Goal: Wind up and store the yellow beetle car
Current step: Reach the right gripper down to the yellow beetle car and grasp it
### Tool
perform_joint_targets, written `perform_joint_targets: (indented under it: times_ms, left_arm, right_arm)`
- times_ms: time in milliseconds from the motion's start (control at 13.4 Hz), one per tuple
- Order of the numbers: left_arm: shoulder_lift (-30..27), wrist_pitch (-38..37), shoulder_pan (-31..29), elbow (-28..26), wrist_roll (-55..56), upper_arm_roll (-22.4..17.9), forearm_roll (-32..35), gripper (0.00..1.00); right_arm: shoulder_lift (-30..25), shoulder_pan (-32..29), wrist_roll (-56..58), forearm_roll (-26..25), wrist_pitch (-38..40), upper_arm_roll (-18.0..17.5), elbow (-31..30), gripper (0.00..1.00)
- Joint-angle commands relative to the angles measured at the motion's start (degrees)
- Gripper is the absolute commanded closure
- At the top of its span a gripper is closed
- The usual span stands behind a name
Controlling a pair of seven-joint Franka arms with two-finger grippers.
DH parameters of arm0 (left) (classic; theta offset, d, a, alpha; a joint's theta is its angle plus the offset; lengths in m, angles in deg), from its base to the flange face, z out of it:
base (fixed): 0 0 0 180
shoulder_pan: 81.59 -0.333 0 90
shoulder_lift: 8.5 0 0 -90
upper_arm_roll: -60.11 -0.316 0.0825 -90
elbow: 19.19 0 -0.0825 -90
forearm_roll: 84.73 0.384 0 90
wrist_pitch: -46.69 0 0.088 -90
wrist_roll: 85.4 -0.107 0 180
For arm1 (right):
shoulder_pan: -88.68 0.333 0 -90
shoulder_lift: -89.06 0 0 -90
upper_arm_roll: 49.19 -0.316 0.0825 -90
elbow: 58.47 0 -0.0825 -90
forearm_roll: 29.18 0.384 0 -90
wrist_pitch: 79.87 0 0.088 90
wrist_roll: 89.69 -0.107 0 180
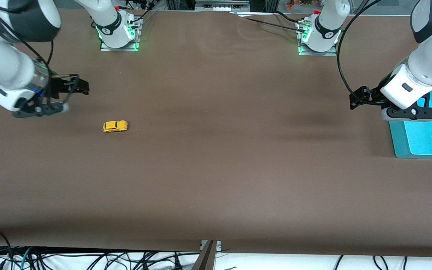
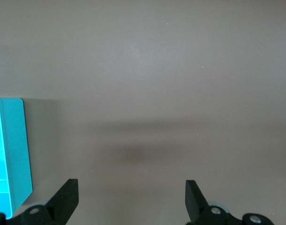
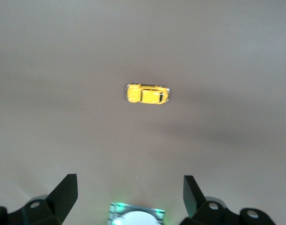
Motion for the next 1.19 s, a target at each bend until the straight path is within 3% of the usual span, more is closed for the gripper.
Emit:
perform_joint_targets:
  times_ms: [0,372,670,1116]
  left_arm:
    - [0.82,-1.3,0.41,1.76,-0.95,-0.25,0.56,0.0]
    - [0.82,-1.39,0.41,1.76,-0.95,-0.25,0.47,0.0]
    - [0.82,-1.39,0.41,1.76,-0.95,-0.25,0.47,0.0]
    - [0.82,-1.48,0.33,1.68,-0.95,-0.25,0.47,0.0]
  right_arm:
    - [3.46,-0.06,18.18,-0.35,0.61,0.24,0.31,0.0]
    - [6.81,-0.06,41.77,-0.44,-7.71,0.24,-3.8,0.0]
    - [5.94,-0.33,56.19,-0.35,-21.67,0.5,-14.78,0.0]
    - [6.02,-0.33,68.6,-0.26,-46.55,0.5,-30.25,0.0]
